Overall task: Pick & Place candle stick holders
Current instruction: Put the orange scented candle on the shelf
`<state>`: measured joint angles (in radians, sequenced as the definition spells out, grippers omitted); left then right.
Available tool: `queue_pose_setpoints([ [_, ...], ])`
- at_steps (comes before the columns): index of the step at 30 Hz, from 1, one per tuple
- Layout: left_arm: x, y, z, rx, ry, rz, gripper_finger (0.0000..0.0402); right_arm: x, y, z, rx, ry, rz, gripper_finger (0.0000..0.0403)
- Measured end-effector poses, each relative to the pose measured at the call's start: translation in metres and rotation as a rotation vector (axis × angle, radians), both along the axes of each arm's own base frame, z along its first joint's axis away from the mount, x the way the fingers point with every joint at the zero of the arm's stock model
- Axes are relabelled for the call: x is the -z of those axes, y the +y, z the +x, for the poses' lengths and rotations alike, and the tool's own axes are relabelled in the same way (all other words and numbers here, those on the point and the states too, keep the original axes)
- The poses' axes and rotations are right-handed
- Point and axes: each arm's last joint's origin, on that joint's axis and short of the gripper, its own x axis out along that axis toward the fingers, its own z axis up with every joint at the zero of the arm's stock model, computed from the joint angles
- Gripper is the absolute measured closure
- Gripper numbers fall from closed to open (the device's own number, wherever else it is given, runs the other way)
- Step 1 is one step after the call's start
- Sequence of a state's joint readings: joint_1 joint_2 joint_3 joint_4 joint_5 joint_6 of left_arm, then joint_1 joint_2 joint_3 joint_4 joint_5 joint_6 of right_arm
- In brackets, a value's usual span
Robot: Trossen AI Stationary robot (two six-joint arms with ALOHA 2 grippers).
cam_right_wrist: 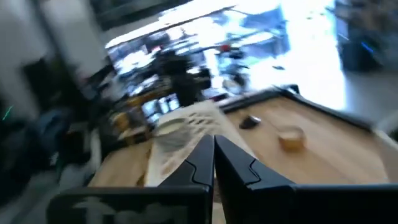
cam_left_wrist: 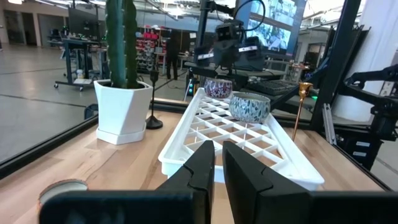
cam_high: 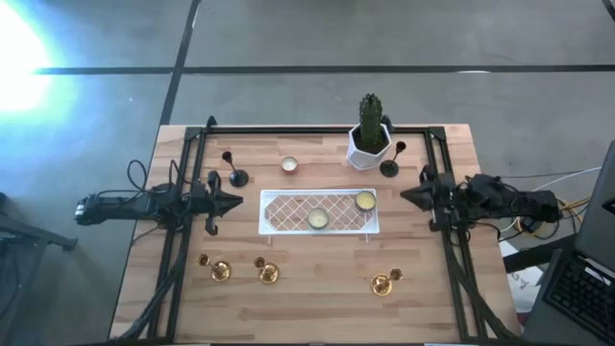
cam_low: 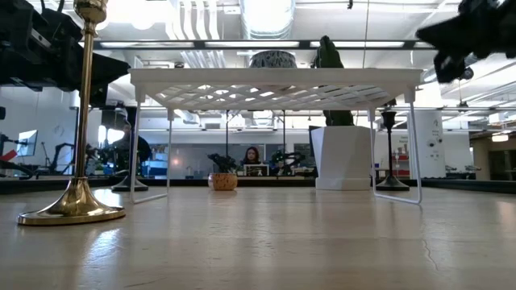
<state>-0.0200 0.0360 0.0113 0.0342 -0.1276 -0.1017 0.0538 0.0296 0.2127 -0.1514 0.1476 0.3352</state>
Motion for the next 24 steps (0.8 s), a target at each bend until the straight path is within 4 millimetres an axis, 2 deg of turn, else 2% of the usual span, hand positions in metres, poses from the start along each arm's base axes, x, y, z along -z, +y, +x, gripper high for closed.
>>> queue_pose_setpoints([
  [2,0.0,0.0,0.0,-0.001,0.0,0.0,0.0365,0.005,-0.002,0.001,0.084,0.006,0.094,0.0394],
  [4,0.0,0.0,0.0,0.0,0.0,0.0,0.0365,0.011,-0.004,0.002,0.135,0.035,0.106,0.0394],
  [10,0.0,0.0,0.0,0.0,0.0,0.0,0.0365,0.035,-0.004,0.001,0.129,0.289,-0.164,0.0394],
  [18,0.0,0.0,0.0,0.0,0.0,0.0,0.0365,0.037,-0.004,0.001,0.111,0.339,-0.392,0.0394],
  [24,0.0,0.0,0.0,-0.001,0.0,0.0,0.0365,0.038,-0.004,0.001,0.111,0.342,-0.38,0.0394],
])
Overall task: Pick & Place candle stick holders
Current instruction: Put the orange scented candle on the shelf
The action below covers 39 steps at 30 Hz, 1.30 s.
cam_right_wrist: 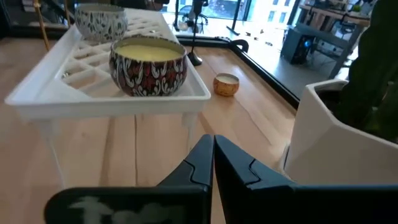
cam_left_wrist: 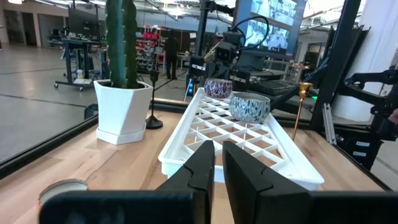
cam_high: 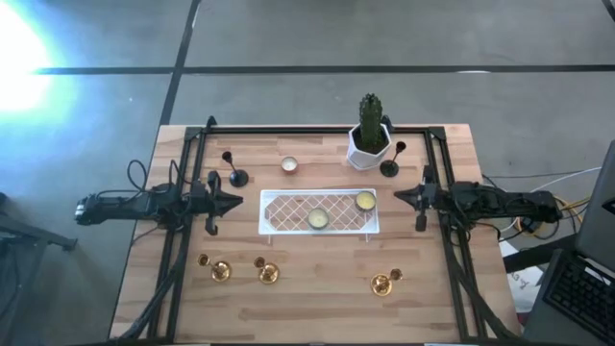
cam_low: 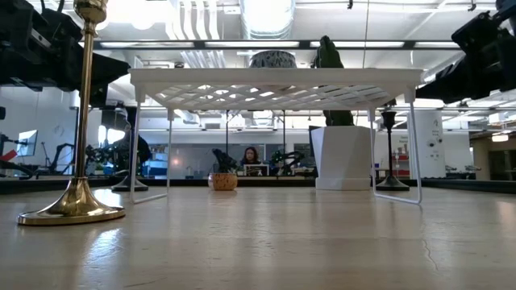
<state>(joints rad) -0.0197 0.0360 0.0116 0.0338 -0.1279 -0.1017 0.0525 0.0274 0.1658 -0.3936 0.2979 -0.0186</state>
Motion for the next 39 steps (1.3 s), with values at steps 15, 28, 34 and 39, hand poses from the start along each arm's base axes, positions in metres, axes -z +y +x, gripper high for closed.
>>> queue_pose_setpoints([
  [15,-0.017,0.0,-0.002,-0.011,-0.183,-0.01,0.0365,0.0,0.0,0.0,0.004,-0.005,0.017,0.0394],
  [28,-0.057,-0.002,-0.019,0.094,-0.63,-0.011,0.0365,0.0,0.0,0.0,0.004,-0.005,0.017,0.0394],
  [34,-0.069,-0.002,-0.023,0.065,-0.656,0.047,0.0365,0.0,0.0,0.0,0.003,-0.004,0.017,0.0394],
  [39,-0.121,0.002,-0.029,-0.078,-0.397,0.06,0.0365,0.0,0.0,0.0,0.003,-0.004,0.017,0.0394],
])
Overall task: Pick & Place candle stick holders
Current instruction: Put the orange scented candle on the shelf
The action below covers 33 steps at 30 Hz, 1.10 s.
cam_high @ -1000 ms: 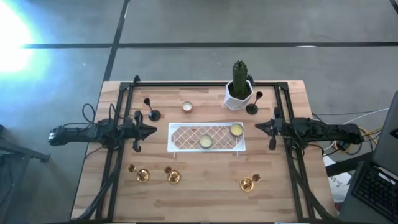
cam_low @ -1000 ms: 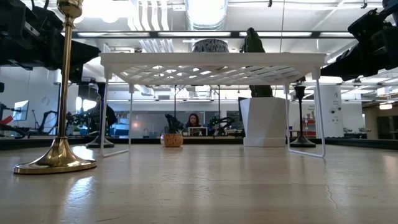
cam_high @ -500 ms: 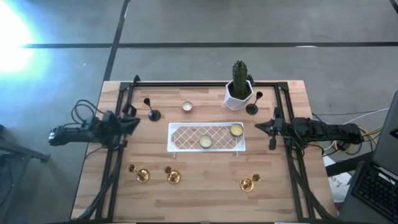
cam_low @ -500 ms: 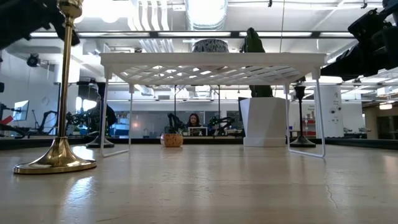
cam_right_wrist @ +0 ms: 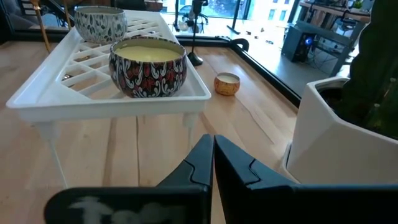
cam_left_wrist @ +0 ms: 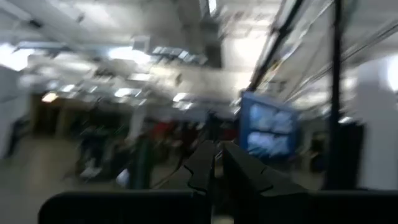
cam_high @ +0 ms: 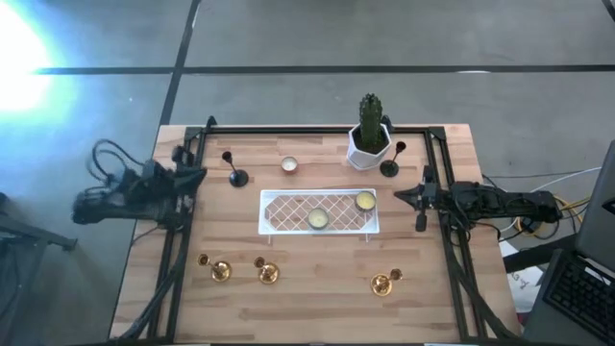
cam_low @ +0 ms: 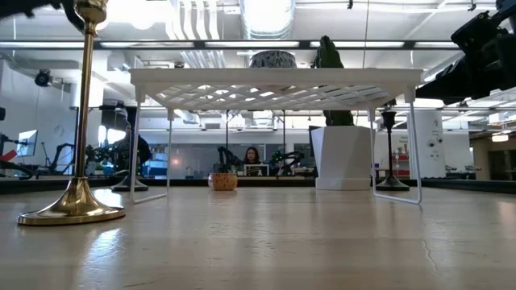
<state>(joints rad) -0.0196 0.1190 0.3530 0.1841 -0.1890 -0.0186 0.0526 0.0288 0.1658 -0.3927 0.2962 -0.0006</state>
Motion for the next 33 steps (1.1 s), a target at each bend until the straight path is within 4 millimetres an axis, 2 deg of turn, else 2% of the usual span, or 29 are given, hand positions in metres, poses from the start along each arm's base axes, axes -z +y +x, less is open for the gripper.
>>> queue_pose_setpoints([
  [3,-0.043,0.002,0.003,-0.094,0.157,0.021,0.0363,0.0,0.0,0.0,0.0,0.0,0.0,0.0394],
  [7,-0.098,0.005,0.027,-0.217,0.372,0.084,0.0334,0.0,0.0,0.0,0.0,0.0,0.0,0.0394],
  [11,-0.138,0.01,0.063,-0.406,0.572,0.122,0.0268,0.0,0.0,0.0,0.0,0.0,0.0,0.0394],
  [15,-0.163,0.024,0.099,-0.689,0.794,0.129,0.0185,0.0,0.0,0.0,0.0,0.0,0.0,0.0394],
  [17,-0.171,0.035,0.115,-0.809,0.902,0.145,0.0147,0.0,0.0,0.0,0.0,0.0,0.0,0.0394],
  [20,-0.178,0.058,0.139,-0.882,1.01,0.126,0.0111,0.0,0.0,0.0,0.0,0.0,0.0,0.0394],
  [22,-0.176,0.078,0.156,-0.936,1.03,0.025,0.01,0.0,0.0,0.0,0.0,0.0,0.0,0.0394],
  [24,-0.174,0.09,0.161,-0.997,1.048,-0.066,0.0098,0.0,0.0,0.0,0.001,0.0,0.0,0.0394],
  [27,-0.168,0.116,0.172,-1.095,1.093,-0.093,0.0102,0.0,0.0,0.0,0.001,0.0,0.0,0.0394],
  [30,-0.155,0.145,0.186,-1.01,1.171,-0.131,0.0109,0.0,0.0,0.0,0.0,0.0,-0.001,0.0394],
  [33,-0.145,0.169,0.194,-0.784,1.204,-0.236,0.0118,0.0,0.0,0.0,0.001,-0.001,0.0,0.0394],
])
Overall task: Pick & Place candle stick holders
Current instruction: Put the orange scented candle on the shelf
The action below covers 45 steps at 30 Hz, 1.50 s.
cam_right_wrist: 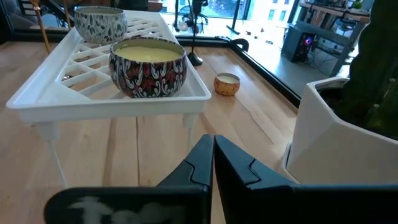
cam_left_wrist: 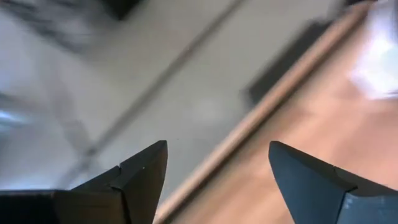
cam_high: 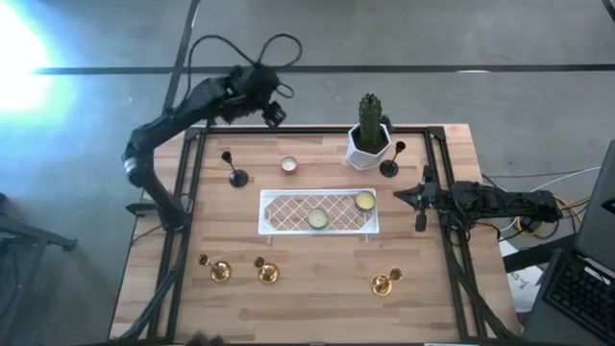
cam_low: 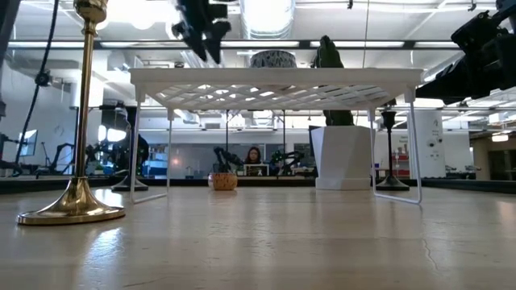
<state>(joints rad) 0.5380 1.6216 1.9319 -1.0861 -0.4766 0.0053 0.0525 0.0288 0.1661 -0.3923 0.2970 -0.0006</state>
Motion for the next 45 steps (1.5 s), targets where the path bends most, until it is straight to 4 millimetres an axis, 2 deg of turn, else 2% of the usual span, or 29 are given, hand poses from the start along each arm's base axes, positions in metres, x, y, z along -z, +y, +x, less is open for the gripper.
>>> queue_pose_setpoints([
  [3,0.001,0.021,-0.002,0.077,-0.061,-0.115,0.0122,0.0,0.0,0.0,0.0,0.0,0.0,0.0394],
  [6,0.017,0.039,0.004,0.11,0.019,-0.158,0.0122,0.0,0.0,0.0,0.0,0.0,0.0,0.0394],
  [11,0.042,0.046,0.014,0.201,0.197,-0.223,0.012,0.0,0.0,0.0,0.0,0.0,0.0,0.0394],
  [15,0.071,0.053,0.024,0.291,0.393,-0.305,0.012,0.0,0.0,0.0,0.0,0.0,0.0,0.0394],
  [23,0.102,0.057,0.042,0.502,0.352,-0.479,0.012,0.0,0.0,0.0,0.0,0.0,0.0,0.0394],
  [36,0.151,0.05,0.078,0.459,0.392,-0.597,0.0116,0.0,0.0,0.0,0.0,0.0,0.0,0.0394],
  [45,0.172,0.043,0.091,0.414,0.436,-0.647,0.0052,0.0,0.0,0.0,-0.003,0.0,0.001,0.0394],
])
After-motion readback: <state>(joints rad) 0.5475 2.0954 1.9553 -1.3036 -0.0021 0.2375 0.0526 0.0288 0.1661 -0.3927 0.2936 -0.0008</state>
